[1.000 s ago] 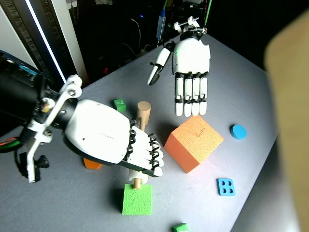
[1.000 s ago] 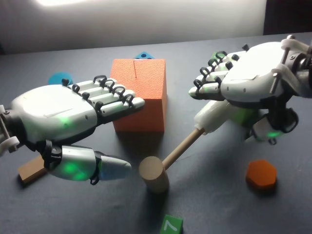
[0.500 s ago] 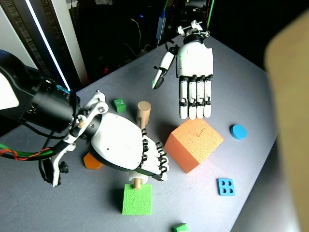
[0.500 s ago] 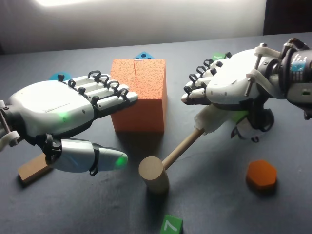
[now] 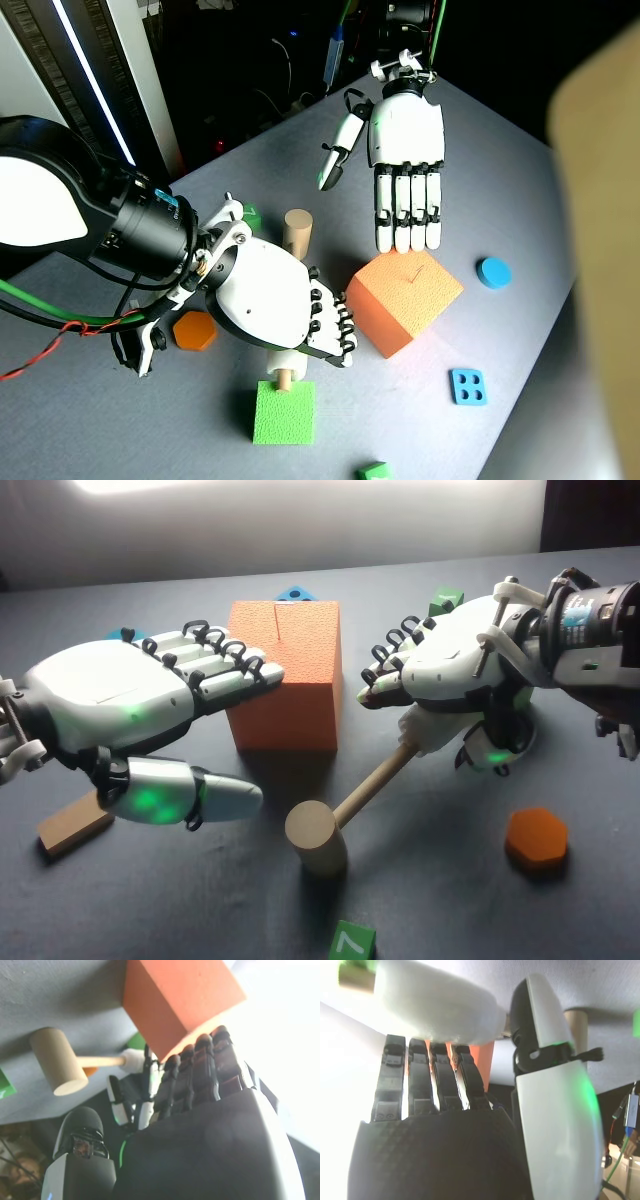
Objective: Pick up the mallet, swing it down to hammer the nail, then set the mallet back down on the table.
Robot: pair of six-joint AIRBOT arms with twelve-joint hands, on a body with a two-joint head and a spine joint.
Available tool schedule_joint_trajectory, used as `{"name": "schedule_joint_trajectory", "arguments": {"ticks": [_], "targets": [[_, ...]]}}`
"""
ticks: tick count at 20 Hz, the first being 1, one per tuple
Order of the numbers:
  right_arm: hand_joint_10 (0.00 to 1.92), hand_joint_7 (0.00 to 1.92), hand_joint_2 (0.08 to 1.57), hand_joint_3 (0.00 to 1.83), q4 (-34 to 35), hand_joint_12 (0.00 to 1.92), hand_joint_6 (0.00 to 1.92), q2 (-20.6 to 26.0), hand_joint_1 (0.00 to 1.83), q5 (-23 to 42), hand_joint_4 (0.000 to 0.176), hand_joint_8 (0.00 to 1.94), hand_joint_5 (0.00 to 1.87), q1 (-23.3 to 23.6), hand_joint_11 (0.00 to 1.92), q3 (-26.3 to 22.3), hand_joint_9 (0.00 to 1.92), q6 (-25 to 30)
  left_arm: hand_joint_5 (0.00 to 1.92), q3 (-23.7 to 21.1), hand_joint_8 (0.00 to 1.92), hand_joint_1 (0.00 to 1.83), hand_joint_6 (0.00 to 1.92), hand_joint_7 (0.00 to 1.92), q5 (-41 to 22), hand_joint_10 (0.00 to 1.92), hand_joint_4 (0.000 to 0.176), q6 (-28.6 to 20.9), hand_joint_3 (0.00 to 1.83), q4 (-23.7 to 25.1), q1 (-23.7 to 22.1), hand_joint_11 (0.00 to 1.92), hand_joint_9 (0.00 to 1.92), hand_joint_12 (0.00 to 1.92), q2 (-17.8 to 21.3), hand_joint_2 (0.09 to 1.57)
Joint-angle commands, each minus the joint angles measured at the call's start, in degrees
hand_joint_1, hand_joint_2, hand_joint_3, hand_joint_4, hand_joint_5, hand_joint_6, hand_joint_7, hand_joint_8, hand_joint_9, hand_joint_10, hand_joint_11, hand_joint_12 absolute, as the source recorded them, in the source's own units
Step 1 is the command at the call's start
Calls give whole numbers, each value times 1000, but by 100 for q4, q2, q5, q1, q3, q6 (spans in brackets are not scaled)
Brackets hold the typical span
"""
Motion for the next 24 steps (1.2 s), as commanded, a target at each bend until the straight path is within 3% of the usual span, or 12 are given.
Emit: {"name": "schedule_joint_trajectory", "arguments": {"ticks": [1, 10, 14, 24], "targets": [[0, 42, 1059, 2, -94, 326, 1, -17, 1062, 372, 0, 0, 130, 41, 0, 43, 28, -26, 0, 41, 0, 0, 0, 0, -648, 0, 0, -27, 5, -72, -72, 0, 0, 0, -3, 1190], [3, 67, 1061, 0, 22, 370, 3, -281, 1134, 254, 0, 2, 148, -14, 0, 337, 48, -39, 0, 204, 0, 0, 0, 0, -678, 0, 0, -84, 6, -72, -80, 0, 0, 0, -112, 1198], [4, 86, 1033, 0, 627, 456, 0, -393, 1161, 201, 0, 2, 140, -93, 0, 492, 70, -523, 0, 220, 0, 0, 0, 0, -727, 0, 0, -151, 0, -73, -15, 0, 0, 0, -164, 1187], [3, 45, 981, 0, 627, 361, 5, -591, 1162, 165, 0, 4, 103, -302, 0, 772, 27, -552, 8, 318, 3, 0, 3, 7, -786, 0, 0, -329, 0, -73, 69, 0, 0, 0, -257, 1183]]}}
